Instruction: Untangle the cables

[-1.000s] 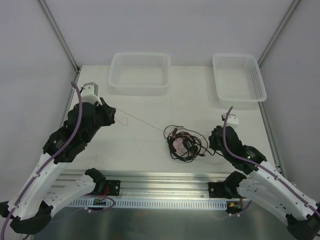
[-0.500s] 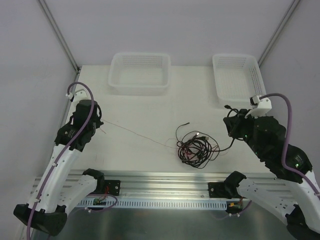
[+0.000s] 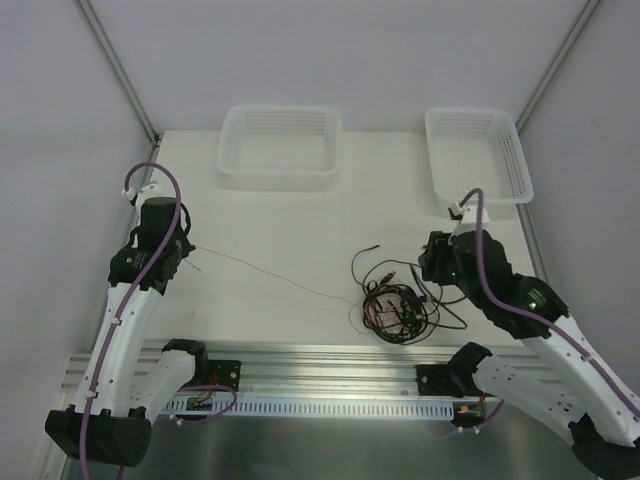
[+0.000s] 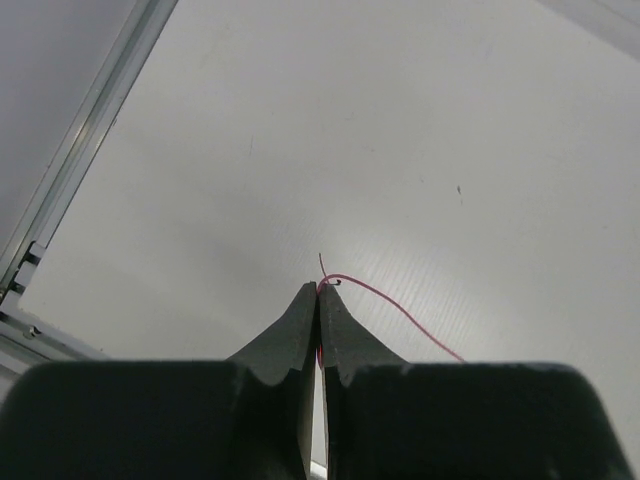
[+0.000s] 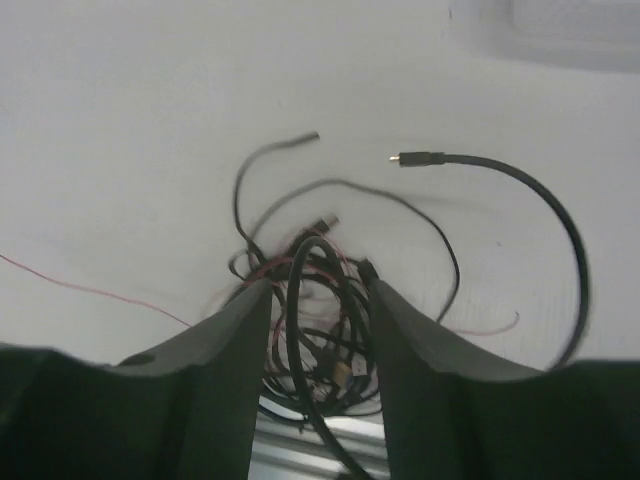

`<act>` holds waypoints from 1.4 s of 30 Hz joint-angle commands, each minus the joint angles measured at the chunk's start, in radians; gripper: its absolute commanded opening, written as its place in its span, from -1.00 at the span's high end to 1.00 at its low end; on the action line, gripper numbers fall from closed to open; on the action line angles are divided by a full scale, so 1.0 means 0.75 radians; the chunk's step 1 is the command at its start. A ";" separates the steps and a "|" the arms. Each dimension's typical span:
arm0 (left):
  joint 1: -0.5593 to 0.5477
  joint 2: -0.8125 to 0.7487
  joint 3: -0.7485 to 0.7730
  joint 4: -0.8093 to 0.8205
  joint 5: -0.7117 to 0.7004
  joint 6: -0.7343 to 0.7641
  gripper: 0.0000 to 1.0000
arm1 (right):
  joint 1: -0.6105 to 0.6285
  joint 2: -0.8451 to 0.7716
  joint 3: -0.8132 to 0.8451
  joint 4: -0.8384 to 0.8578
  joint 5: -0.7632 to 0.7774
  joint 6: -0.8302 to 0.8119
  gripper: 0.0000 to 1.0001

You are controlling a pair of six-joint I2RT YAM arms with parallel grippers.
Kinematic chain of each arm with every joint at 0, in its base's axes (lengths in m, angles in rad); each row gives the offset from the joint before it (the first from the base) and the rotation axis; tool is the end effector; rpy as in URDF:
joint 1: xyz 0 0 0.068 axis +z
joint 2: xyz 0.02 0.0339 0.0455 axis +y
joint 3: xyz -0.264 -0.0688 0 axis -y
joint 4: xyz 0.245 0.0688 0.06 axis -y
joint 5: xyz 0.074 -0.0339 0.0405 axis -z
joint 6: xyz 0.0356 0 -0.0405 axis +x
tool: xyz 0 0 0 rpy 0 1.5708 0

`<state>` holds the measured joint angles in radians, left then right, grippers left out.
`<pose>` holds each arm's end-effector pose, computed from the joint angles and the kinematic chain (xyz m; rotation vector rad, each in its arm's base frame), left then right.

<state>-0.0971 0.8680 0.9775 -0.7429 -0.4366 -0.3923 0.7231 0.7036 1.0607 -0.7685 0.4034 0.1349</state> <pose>0.1726 -0.0017 0.3385 -0.5499 2.0716 0.1971 0.1030 0.0723 0.3835 -0.3128 1.9259 0.1671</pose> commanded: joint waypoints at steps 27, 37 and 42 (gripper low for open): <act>-0.729 0.006 -0.352 0.605 0.822 -0.548 -0.81 | 0.056 -0.165 -0.367 -0.049 -0.219 0.233 -0.99; -1.231 0.642 -0.015 0.798 0.339 -0.767 -0.57 | 0.089 -0.232 -0.504 0.024 -0.141 0.395 -0.99; -1.304 0.873 0.159 0.796 0.269 -0.757 -0.40 | 0.097 -0.286 -0.551 0.033 -0.110 0.450 -0.99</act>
<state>-1.0527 1.4677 1.0325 -0.1745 -0.1444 -0.9340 0.7883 0.5125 0.6575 -0.7837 0.2817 0.4168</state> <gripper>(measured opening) 0.719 0.993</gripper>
